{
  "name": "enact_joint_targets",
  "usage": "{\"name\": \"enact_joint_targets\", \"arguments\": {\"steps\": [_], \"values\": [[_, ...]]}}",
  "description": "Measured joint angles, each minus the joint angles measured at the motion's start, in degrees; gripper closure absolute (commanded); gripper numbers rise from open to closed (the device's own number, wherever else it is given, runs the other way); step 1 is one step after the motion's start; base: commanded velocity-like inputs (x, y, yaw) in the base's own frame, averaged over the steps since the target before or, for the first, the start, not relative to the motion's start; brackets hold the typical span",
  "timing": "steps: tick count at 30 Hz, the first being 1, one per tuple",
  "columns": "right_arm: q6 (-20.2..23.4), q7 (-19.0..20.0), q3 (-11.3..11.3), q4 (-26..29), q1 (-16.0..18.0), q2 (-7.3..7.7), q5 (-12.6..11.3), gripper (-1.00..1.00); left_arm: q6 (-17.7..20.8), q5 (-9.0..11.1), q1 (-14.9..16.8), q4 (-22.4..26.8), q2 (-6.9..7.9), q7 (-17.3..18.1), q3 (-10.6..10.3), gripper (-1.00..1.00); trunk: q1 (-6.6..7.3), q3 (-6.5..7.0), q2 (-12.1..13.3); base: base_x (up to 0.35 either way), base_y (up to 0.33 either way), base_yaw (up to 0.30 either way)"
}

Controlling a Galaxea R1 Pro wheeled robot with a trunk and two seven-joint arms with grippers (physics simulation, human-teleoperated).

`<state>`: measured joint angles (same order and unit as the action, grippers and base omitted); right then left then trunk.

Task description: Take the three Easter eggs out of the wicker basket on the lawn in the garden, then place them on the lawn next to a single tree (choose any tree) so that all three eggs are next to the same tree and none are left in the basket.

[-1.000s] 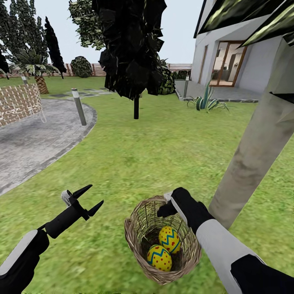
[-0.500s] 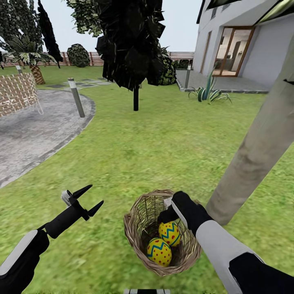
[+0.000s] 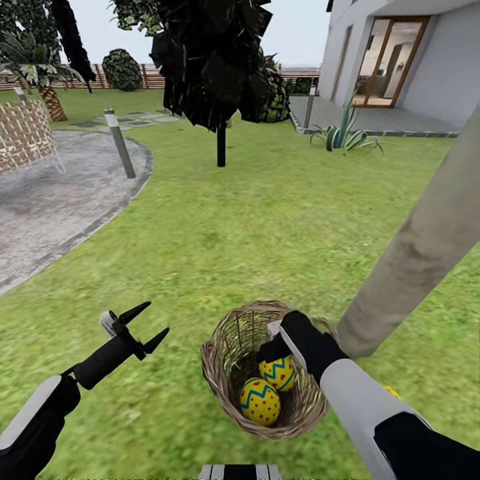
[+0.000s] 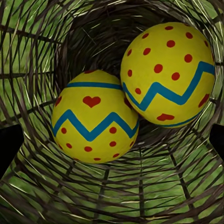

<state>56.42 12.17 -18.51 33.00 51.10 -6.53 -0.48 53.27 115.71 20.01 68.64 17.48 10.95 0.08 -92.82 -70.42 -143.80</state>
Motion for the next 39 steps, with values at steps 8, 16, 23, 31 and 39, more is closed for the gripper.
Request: {"name": "enact_joint_targets", "arguments": {"steps": [8, 16, 23, 31, 39], "values": [[-0.03, 0.05, 0.05, 0.01, -0.03, 0.0, -0.08, -1.0, 0.0, -0.01, 0.0, -0.05, 0.0, 0.0, 0.0, -1.0, -0.21, -1.77, -0.11, 0.0, 0.0, 0.0], [-0.03, 0.09, 0.12, 0.03, -0.04, 0.0, -0.08, -1.0, 0.0, 0.01, 0.0, -0.21, 0.0, 0.0, 0.0, -1.0, -0.41, -3.55, -0.22, 0.0, 0.0, 0.0], [-0.03, 2.18, 0.2, 0.09, -0.04, 0.03, -0.11, -1.0, 0.0, 0.01, 0.0, -0.3, 0.0, 0.0, 0.0, -1.0, -0.59, -5.1, -0.31, 0.0, 0.0, 0.0], [-0.17, 4.62, 0.3, 0.27, -0.05, 0.34, -0.05, -1.0, 0.0, 0.06, 0.0, -0.35, 0.0, 0.0, 0.0, -1.0, -0.67, -5.76, -0.35, 0.0, 0.0, 0.0], [-2.08, 4.38, 0.38, 0.35, -0.07, 0.35, -0.07, -1.0, 0.0, 0.06, 0.0, -0.4, 0.0, 0.0, 0.0, -1.0, -0.8, -6.87, -0.42, 0.0, 0.0, 0.0]]}}
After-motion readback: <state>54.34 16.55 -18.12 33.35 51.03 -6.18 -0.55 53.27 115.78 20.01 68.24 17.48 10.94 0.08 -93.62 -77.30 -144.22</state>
